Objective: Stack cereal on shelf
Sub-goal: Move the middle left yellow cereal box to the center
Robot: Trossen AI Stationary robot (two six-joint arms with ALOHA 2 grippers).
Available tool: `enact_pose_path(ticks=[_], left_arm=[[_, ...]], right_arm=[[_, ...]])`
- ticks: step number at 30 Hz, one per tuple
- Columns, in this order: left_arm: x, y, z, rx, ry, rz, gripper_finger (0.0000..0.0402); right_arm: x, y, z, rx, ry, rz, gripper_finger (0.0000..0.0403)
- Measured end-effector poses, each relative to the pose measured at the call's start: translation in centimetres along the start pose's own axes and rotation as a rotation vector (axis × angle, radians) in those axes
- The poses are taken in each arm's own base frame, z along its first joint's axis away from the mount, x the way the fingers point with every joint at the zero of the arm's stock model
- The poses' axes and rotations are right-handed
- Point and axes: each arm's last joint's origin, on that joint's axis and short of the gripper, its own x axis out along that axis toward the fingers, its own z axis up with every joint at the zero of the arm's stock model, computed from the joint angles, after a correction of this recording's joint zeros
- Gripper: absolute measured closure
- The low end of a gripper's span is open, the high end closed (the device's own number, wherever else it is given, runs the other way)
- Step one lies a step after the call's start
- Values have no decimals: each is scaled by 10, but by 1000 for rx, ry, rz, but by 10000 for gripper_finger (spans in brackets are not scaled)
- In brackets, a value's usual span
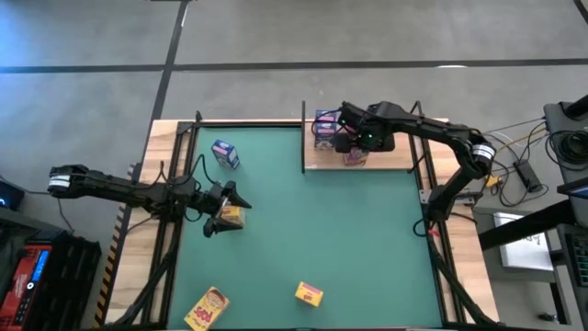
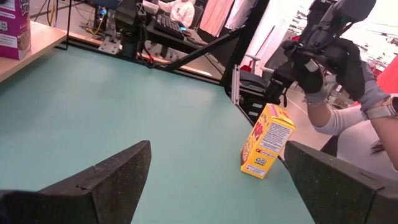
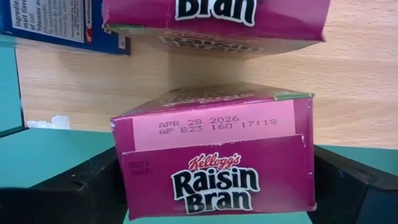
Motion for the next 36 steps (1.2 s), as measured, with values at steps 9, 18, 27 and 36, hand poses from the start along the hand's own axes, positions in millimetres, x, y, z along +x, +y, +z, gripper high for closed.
enact_pose_path(ticks=[9,18,27,36], left_arm=[[0,0,0,0,0,0,49],[0,0,0,0,0,1,49],[0,0,0,0,0,1,49],[0,0,0,0,0,1,49]], right_arm=[[-9,-3,-1,-12,-33,20,30],[-22,-6,-5,-34,-58,56,30],[-43,-10,-12,-70,-109,135,30],[-66,-18,-24,-104,-153,196,30]])
